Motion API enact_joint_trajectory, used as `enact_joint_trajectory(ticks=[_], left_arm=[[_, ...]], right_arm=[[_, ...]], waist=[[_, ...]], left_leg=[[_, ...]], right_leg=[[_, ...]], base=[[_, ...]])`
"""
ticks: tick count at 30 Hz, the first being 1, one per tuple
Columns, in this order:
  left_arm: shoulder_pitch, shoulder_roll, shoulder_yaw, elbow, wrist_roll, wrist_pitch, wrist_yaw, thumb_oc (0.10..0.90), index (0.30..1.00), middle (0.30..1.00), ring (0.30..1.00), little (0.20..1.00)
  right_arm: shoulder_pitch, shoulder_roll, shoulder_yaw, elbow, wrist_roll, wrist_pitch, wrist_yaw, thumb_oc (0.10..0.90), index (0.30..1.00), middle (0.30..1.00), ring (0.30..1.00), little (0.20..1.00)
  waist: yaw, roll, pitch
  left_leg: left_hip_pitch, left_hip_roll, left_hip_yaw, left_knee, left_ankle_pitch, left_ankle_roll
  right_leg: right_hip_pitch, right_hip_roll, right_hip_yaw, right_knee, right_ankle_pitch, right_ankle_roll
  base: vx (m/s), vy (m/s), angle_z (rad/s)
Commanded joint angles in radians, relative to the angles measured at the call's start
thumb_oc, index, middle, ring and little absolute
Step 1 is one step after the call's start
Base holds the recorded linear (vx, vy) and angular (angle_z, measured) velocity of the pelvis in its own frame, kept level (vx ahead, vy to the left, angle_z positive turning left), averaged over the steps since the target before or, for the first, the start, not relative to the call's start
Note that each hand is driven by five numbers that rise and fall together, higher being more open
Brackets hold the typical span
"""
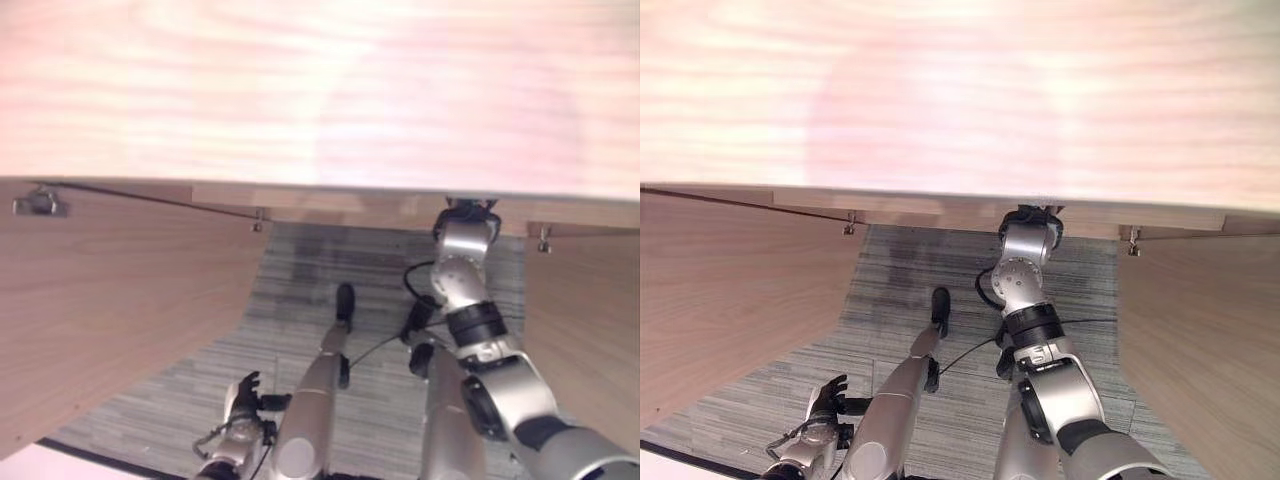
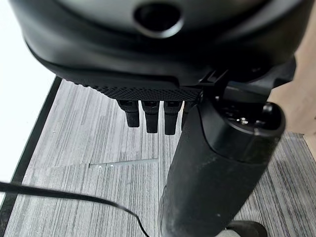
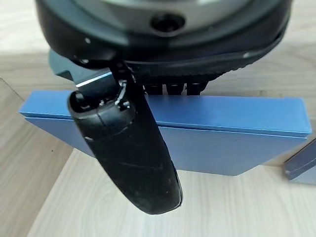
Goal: Put the empty folder in the office cabinet
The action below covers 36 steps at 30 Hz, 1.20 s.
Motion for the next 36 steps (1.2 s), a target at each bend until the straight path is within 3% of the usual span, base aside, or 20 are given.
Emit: enact_joint_trajectory(ticks=[1,4,5,7,13,14,17,22,28,36], left_arm=[[0.086,0.038,-0.028,0.039,0.018,0.027,0.025,0.800,0.900,0.900,0.900,0.900],[0.077,0.035,-0.027,0.037,0.005,0.028,0.027,0.800,0.900,0.900,0.900,0.900],[0.076,0.034,-0.027,0.037,0.004,0.028,0.027,0.800,0.900,0.900,0.900,0.900],[0.080,0.017,-0.034,0.042,0.009,0.036,0.035,0.800,0.900,0.900,0.900,0.900],[0.092,0.002,-0.042,0.033,0.019,0.039,0.043,0.800,0.900,0.900,0.900,0.900],[0.102,-0.006,-0.044,0.023,0.013,0.040,0.049,0.800,0.900,0.900,0.900,0.900],[0.105,-0.009,-0.043,0.023,0.007,0.038,0.052,0.800,0.900,0.900,0.900,0.900],[0.132,-0.036,-0.029,0.045,-0.017,0.041,0.057,0.800,0.900,0.900,0.900,0.900],[0.137,-0.045,-0.020,0.065,-0.012,0.041,0.059,0.800,0.900,0.900,0.900,0.900],[0.140,-0.057,0.004,0.093,0.022,0.051,0.058,0.800,0.900,0.900,0.900,0.900]], right_arm=[[-0.145,-0.033,0.021,-0.086,-0.169,-0.013,-0.045,0.800,0.900,0.900,0.900,0.900],[-0.164,-0.070,0.067,0.006,-0.265,0.076,-0.155,0.800,0.900,0.900,0.900,0.900],[-0.165,-0.070,0.068,0.004,-0.271,0.078,-0.162,0.800,0.900,0.900,0.900,0.900],[-0.138,-0.080,0.104,0.046,-0.330,0.158,-0.207,0.800,0.900,0.900,0.900,0.900],[-0.072,-0.065,0.113,0.121,-0.320,0.205,-0.215,0.800,0.900,0.900,0.900,0.900],[-0.009,-0.055,0.136,0.114,-0.334,0.237,-0.209,0.800,0.900,0.900,0.900,0.900],[0.017,-0.050,0.148,0.108,-0.328,0.242,-0.204,0.800,0.900,0.900,0.900,0.900],[0.148,-0.040,0.221,0.103,-0.365,0.314,-0.171,0.800,0.900,0.900,0.900,0.900],[0.177,-0.045,0.240,0.078,-0.388,0.328,-0.137,0.800,0.900,0.900,0.900,0.900],[0.223,-0.062,0.258,-0.025,-0.409,0.295,-0.100,0.800,0.900,0.900,0.900,0.900]], waist=[[0.000,0.057,-0.035],[-0.001,0.061,-0.027],[-0.001,0.062,-0.026],[-0.010,0.052,-0.019],[-0.019,0.045,-0.024],[-0.026,0.046,-0.031],[-0.029,0.046,-0.035],[-0.038,0.044,-0.092],[-0.046,0.059,-0.121],[-0.064,0.092,-0.176]], left_leg=[[0.038,-0.007,0.033,-0.042,-0.081,-0.058],[0.041,-0.008,0.040,-0.039,-0.080,-0.054],[0.042,-0.008,0.040,-0.038,-0.080,-0.054],[0.041,-0.006,0.049,-0.029,-0.083,-0.050],[0.055,-0.008,0.055,-0.018,-0.094,-0.045],[0.070,-0.009,0.059,-0.010,-0.103,-0.042],[0.078,-0.010,0.062,-0.009,-0.106,-0.042],[0.161,-0.013,0.074,0.007,-0.141,-0.034],[0.198,-0.020,0.085,0.048,-0.164,-0.022],[0.261,-0.026,0.100,0.075,-0.198,-0.017]], right_leg=[[0.105,0.026,0.014,-0.235,0.039,0.136],[0.102,0.026,0.025,-0.225,0.040,0.132],[0.101,0.026,0.025,-0.224,0.039,0.132],[0.103,0.026,0.029,-0.225,0.042,0.129],[0.124,0.026,0.035,-0.232,0.048,0.128],[0.146,0.023,0.042,-0.238,0.049,0.128],[0.155,0.023,0.044,-0.244,0.051,0.128],[0.266,0.017,0.051,-0.291,0.059,0.130],[0.319,0.003,0.056,-0.295,0.066,0.126],[0.369,-0.014,0.071,-0.274,0.042,0.128]], base=[[0.00,0.019,-0.03],[-0.01,0.014,-0.02],[-0.02,0.013,-0.04],[0.00,0.000,0.00],[-0.01,0.011,-0.04],[0.00,0.000,0.00],[-0.01,0.021,-0.11],[0.02,0.016,-0.06],[0.01,0.023,-0.10],[0.02,0.030,-0.02]])
